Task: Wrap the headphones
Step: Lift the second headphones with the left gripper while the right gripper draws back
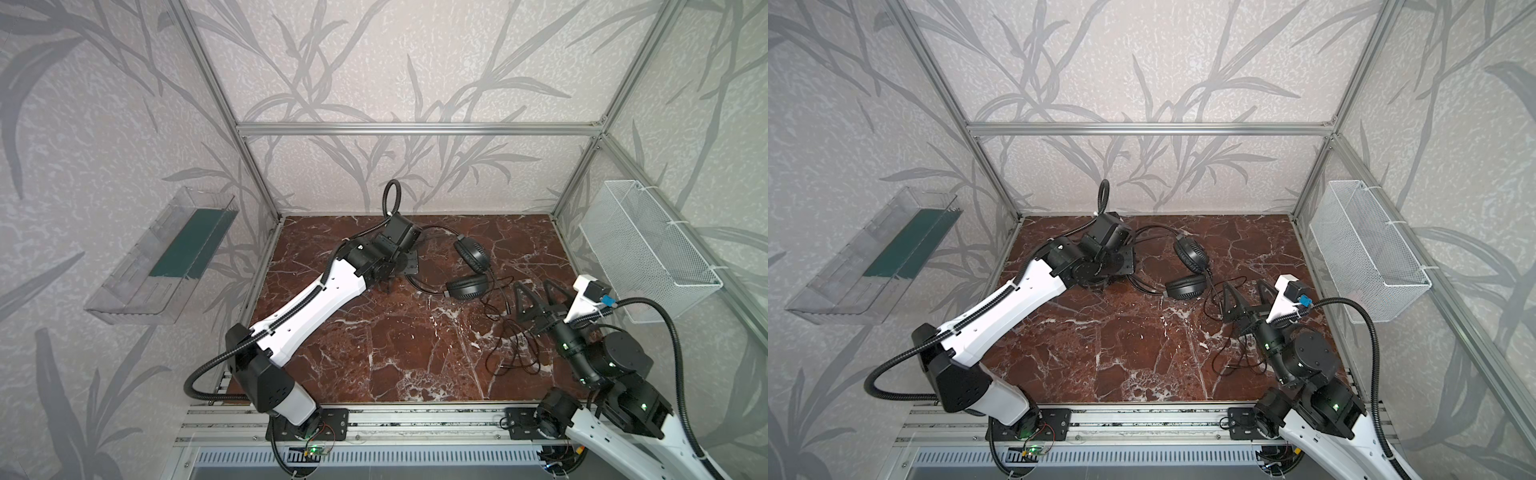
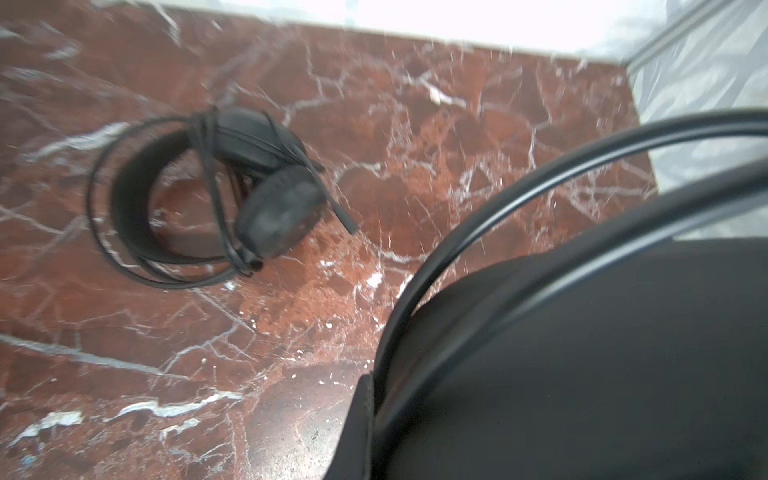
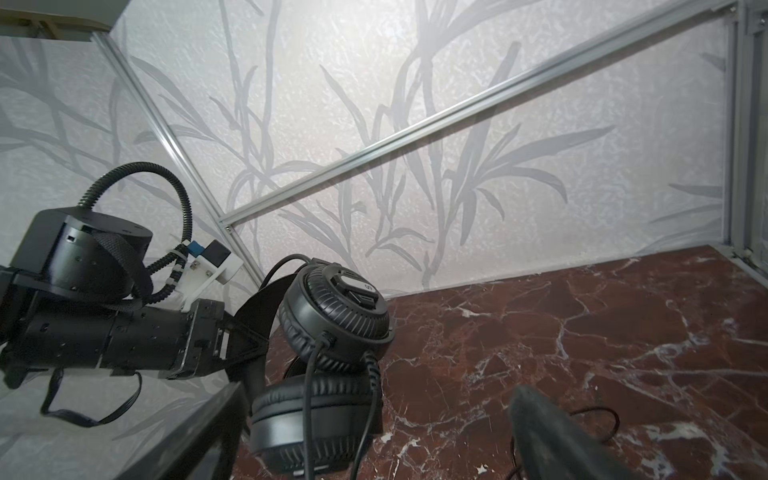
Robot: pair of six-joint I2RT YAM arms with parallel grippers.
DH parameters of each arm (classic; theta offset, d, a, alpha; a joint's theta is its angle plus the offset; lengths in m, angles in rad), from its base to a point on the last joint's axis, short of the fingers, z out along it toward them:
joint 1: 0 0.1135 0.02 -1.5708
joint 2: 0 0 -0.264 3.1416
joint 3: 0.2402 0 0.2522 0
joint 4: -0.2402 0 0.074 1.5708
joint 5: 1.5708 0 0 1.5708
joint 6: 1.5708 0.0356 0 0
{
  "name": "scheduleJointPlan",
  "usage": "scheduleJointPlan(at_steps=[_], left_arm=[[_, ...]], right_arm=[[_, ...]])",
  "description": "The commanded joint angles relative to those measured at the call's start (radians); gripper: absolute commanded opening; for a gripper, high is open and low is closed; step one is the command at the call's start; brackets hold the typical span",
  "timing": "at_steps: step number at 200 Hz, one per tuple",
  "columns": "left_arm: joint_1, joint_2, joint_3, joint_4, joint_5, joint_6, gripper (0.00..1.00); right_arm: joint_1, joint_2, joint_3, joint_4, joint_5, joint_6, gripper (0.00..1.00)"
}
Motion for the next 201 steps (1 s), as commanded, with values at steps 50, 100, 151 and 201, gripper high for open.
scheduleJointPlan(at_steps=[50, 100, 151, 201], left_arm=[[0.237, -0.161, 0.028, -0.042, 0.147, -0.068, 0.0], [0.313, -0.342, -0.091, 0.039, 0.174, -0.039, 0.0], [0.392, -0.425, -0.119, 0.026, 0.266, -0.172, 0.0], [0.437, -0.393, -0.055, -0.089, 0.354, -0.237, 0.0]], right_arm=[[-0.001, 0.09, 0.044, 0.06, -0.431, -0.124, 0.99], [-0.001, 0.201, -0.002, 0.144, -0.468, -0.14, 0.99], [-0.001, 0.34, -0.054, 0.254, -0.335, -0.171, 0.99], [-0.001, 0.367, -0.18, 0.471, -0.299, -0.206, 0.99]])
